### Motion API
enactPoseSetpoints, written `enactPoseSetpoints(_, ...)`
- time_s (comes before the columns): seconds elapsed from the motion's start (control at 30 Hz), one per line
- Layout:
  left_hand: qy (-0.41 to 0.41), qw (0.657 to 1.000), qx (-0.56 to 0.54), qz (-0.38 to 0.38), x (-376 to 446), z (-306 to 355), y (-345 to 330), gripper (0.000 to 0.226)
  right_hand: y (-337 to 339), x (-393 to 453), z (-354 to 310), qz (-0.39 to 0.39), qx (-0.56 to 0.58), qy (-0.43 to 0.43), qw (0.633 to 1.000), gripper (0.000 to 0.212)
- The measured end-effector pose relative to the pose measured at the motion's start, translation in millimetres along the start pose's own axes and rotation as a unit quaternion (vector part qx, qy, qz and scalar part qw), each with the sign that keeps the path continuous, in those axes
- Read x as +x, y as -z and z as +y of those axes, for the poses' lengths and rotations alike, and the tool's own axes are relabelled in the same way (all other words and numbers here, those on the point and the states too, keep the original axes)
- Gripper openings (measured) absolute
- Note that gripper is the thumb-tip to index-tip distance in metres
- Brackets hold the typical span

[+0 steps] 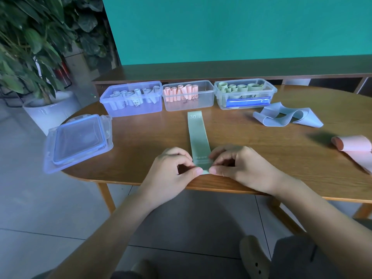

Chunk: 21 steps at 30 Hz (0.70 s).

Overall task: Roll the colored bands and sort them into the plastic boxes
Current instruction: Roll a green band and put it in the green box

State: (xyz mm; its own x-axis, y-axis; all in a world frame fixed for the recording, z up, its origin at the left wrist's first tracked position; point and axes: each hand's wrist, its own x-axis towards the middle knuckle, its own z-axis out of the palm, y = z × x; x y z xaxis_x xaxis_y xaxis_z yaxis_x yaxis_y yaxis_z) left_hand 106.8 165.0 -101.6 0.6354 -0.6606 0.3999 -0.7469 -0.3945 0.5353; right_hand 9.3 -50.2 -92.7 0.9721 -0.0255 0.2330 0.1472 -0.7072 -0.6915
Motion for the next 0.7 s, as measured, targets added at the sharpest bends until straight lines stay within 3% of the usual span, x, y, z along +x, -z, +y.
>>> enactPoseSetpoints(0.23,0.064,0.997,-0.027,-0.033,8.0,3.5,3.9,0.011,1.5,12.8,-6.3,-0.006,-0.029,-0.113,0.993,0.024)
enactPoseSetpoints(0.37,0.021,0.998,-0.045,-0.041,5.9,6.8,1.3,0.009,-1.0,10.3,-4.7,0.001,-0.019,-0.078,0.997,0.015)
enactPoseSetpoints(0.53,-0.038,0.999,0.002,-0.025,3.0,1.2,-4.0,0.009,-4.7,1.6,1.2,-0.003,-0.043,0.043,0.998,0.003)
enactPoseSetpoints(0.7,-0.016,0.999,0.025,-0.037,1.9,3.2,-4.2,0.017,-3.5,0.0,5.0,-0.006,-0.074,0.067,0.995,0.012)
